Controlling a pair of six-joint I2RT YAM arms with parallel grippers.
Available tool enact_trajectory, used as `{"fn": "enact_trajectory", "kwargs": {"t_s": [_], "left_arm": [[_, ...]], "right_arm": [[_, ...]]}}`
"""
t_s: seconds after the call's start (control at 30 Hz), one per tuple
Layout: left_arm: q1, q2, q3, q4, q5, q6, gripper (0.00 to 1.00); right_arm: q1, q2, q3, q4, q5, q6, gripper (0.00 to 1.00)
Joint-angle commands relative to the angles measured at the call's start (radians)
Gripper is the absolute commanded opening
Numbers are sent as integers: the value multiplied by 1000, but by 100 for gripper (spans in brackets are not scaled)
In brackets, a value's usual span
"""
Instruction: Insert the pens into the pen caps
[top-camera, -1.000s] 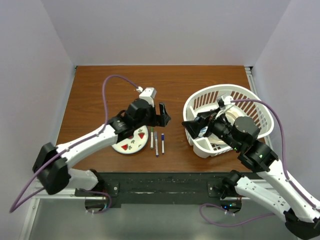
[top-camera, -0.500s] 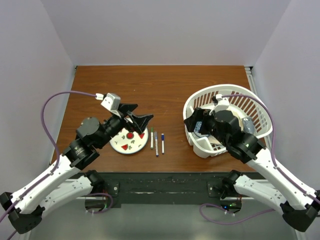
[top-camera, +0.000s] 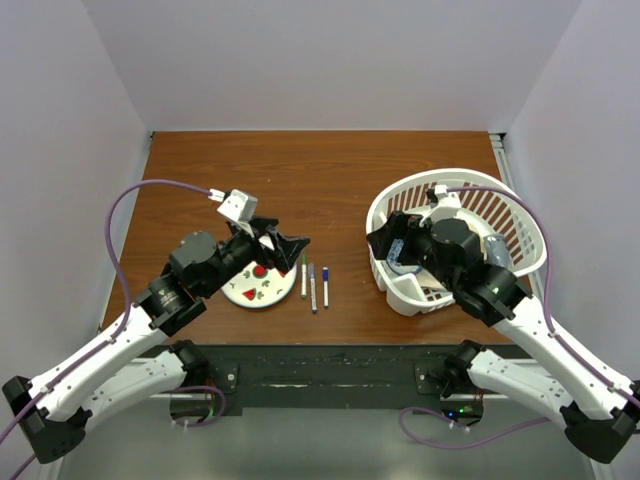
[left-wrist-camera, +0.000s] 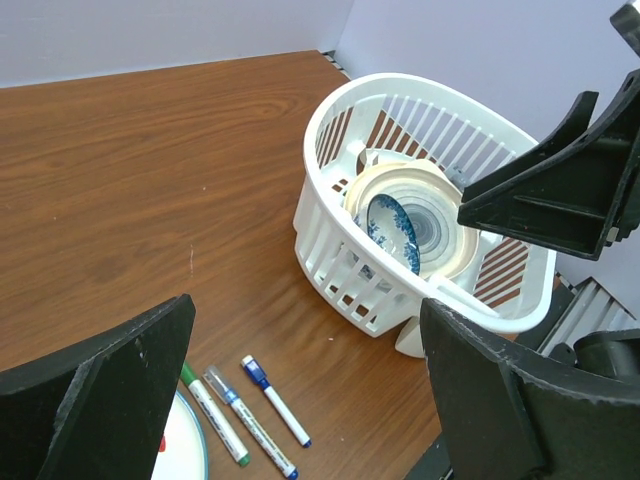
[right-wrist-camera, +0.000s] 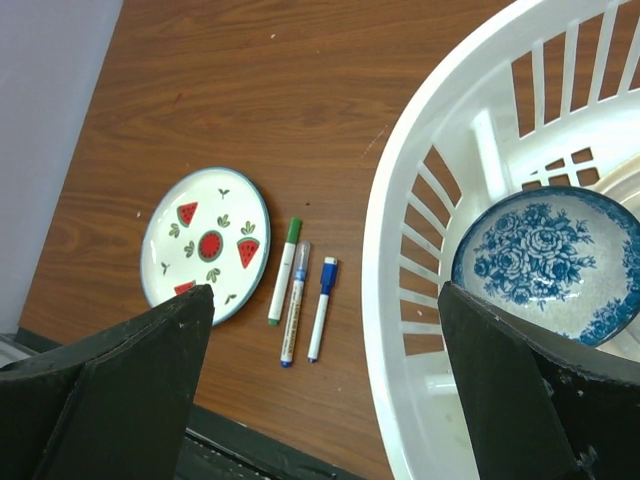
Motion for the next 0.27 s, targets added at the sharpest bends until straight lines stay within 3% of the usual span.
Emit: {"fn": "enact_trajectory", "kwargs": {"t_s": [0.0, 0.23], "left_arm": [[3, -6, 4, 27, -17, 18, 100], [2, 2, 3, 53, 4, 19, 100]], "right_arm": [[0, -17, 39, 67, 24, -17, 99], [0, -9, 65, 39, 33, -28, 99]]}}
